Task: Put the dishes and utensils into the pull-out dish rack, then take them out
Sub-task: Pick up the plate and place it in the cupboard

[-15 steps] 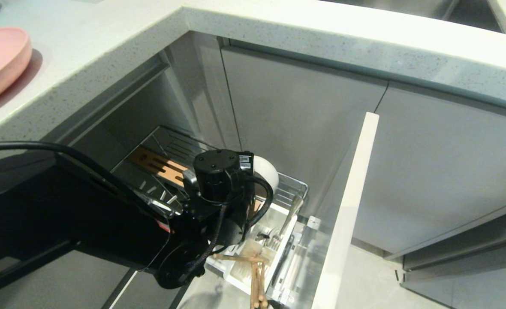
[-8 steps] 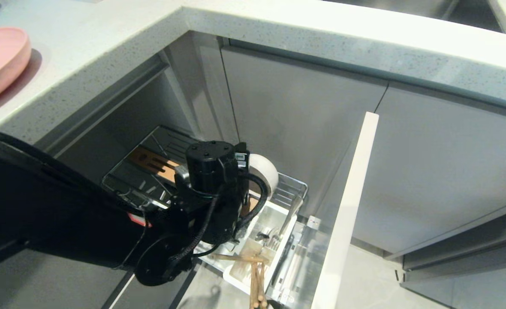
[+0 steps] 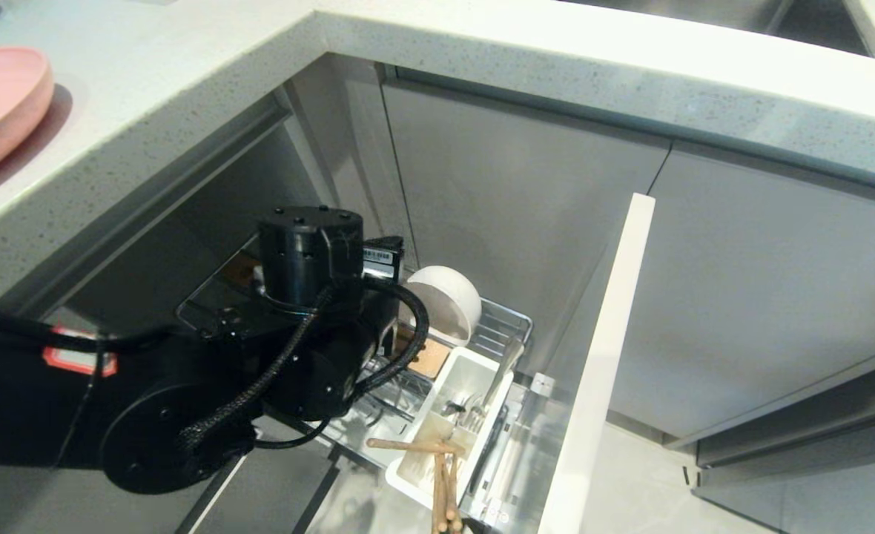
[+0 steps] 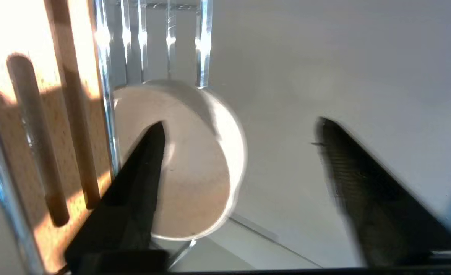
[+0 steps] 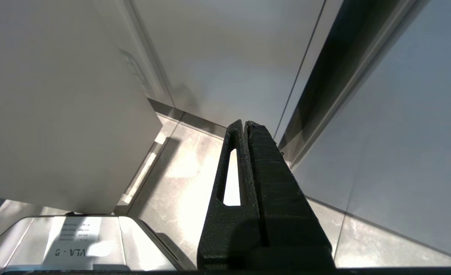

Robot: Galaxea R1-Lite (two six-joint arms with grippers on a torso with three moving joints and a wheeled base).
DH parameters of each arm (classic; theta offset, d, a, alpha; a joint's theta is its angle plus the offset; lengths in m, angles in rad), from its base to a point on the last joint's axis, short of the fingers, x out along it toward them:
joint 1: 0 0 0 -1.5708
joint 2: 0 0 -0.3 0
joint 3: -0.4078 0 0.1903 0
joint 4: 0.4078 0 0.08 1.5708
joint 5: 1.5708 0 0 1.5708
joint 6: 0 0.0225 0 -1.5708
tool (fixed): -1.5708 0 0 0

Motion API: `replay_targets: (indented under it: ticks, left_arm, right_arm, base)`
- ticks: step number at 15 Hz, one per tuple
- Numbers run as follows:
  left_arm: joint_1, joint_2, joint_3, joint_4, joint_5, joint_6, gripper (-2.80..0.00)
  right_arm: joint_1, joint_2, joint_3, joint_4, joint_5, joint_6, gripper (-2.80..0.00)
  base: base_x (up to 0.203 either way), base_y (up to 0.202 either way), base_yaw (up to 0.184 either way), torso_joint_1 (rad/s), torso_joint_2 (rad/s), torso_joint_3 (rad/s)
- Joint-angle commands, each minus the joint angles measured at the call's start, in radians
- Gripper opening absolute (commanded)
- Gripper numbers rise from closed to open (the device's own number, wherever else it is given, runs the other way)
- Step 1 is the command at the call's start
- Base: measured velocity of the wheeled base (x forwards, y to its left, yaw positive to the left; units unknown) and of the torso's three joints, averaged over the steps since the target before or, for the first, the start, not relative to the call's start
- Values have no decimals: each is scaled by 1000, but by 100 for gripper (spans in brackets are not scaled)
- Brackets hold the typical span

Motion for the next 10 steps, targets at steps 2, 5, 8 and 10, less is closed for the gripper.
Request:
replay_targets:
  ticks: [2, 5, 8, 10]
  left_arm:
    - [-24, -86, -39, 104, -9, 70, -280]
    - [-61, -119, -107, 237, -14, 146, -280]
    - [-98, -125, -207, 304, -17, 242, -280]
    - [-109, -126, -290, 308, -18, 328, -280]
  right_arm:
    - [0, 0, 2, 0, 0, 0, -280]
    - [0, 0, 2, 0, 0, 0, -280]
    - [0, 0, 2, 0, 0, 0, -280]
    - [0, 0, 2, 0, 0, 0, -280]
  base:
    - [0, 0, 0, 0, 0, 0]
    - [0, 0, 0, 0, 0, 0]
    - [0, 0, 0, 0, 0, 0]
    - [0, 0, 0, 0, 0, 0]
